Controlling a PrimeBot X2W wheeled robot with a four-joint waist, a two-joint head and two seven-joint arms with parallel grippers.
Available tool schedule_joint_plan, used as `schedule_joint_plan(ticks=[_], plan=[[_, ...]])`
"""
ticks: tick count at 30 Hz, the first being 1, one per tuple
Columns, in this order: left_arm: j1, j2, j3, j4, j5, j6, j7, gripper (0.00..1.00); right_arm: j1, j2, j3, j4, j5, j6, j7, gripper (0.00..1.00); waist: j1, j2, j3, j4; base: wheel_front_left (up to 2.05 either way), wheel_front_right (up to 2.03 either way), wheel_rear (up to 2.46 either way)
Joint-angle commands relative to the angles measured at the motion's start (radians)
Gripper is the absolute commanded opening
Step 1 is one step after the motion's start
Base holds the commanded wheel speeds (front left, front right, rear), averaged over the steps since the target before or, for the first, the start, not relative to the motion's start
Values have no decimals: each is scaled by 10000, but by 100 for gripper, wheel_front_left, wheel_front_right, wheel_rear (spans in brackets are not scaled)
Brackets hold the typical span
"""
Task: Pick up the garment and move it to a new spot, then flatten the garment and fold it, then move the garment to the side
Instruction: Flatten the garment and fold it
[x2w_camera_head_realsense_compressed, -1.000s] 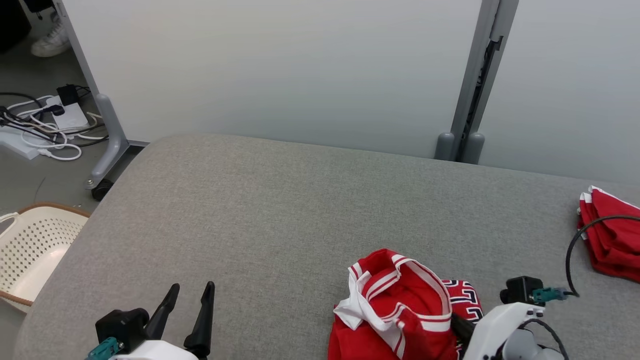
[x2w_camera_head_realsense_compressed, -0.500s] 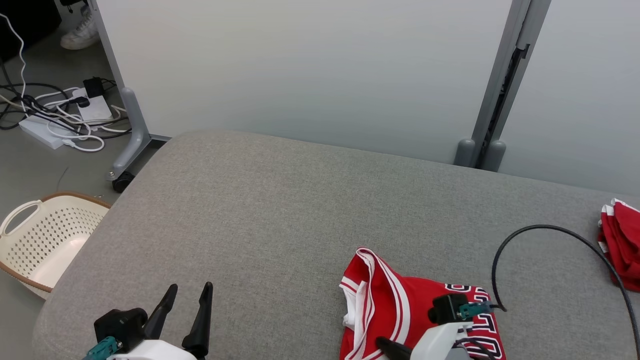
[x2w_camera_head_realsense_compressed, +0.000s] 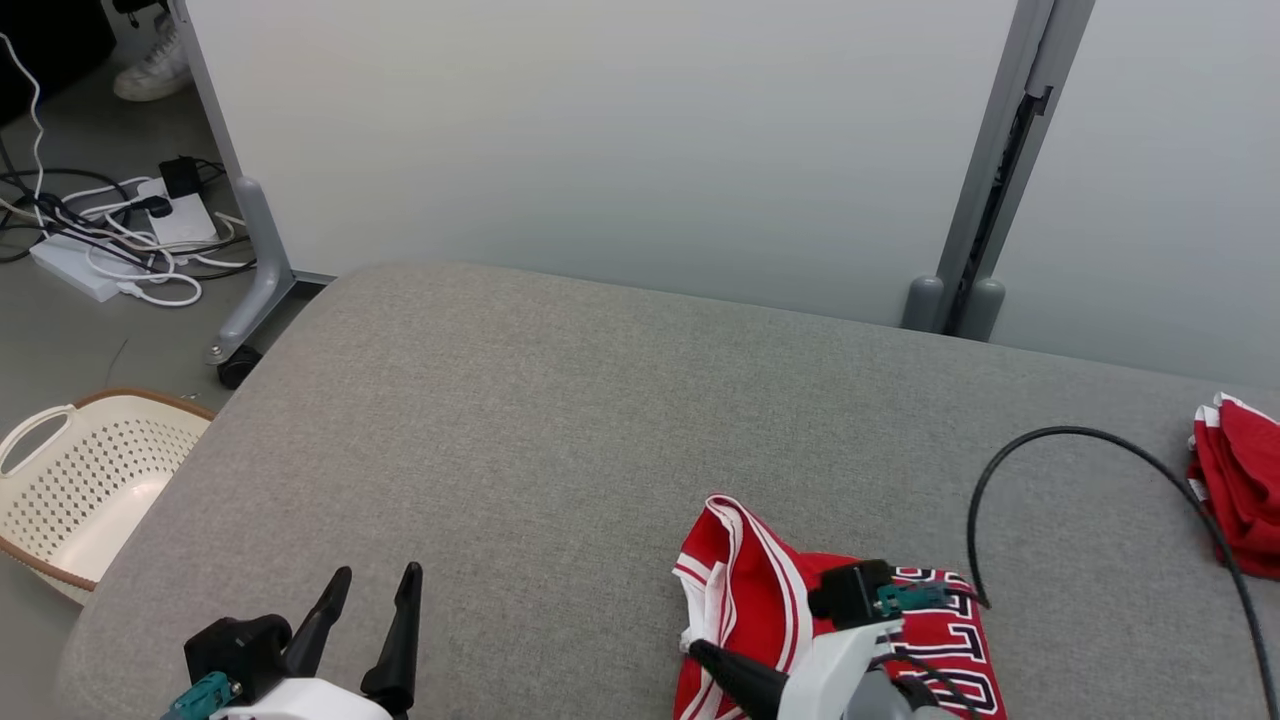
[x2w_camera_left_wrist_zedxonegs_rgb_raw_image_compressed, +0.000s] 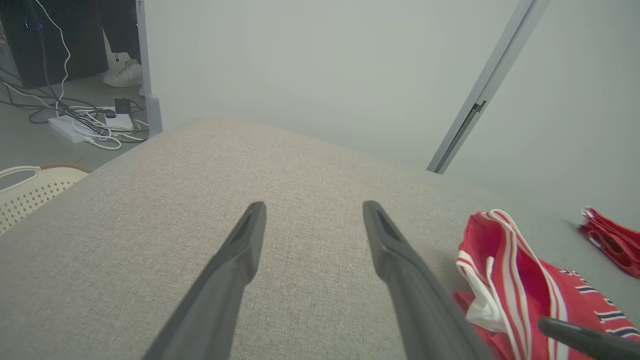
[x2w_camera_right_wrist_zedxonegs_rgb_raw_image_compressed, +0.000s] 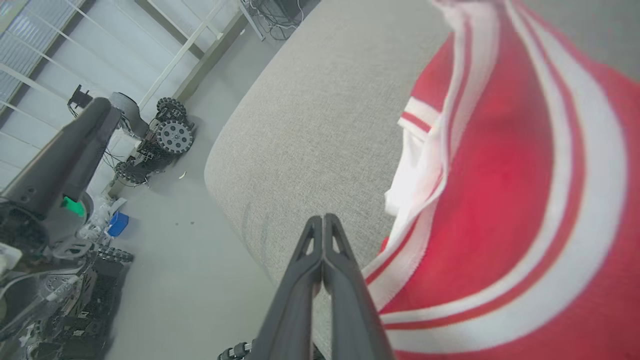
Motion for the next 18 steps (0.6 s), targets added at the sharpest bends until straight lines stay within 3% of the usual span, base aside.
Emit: schedule_joint_plan(ticks=[1,14,16,18], plan=[[-99,65,82,-14,-43,57,-23,100,-104,-340,-27,-153,117,3,-210,0,0,0,-22,-85,0,0,0],[160,46,310,-164,109,52,-114,100,-43,-2175,-1048,-1352,1,3,-1190,2,0,0,-121,-886,0,0,0],[187,17,358,-194,141,44,-135,100,64,-2322,-1384,-1480,-13,3,-1294,38,0,0,-144,-986,0,0,0],[230,11,427,-227,195,22,-150,100,203,-2471,-1755,-1586,-110,3,-1382,100,0,0,-171,-1083,0,0,0]])
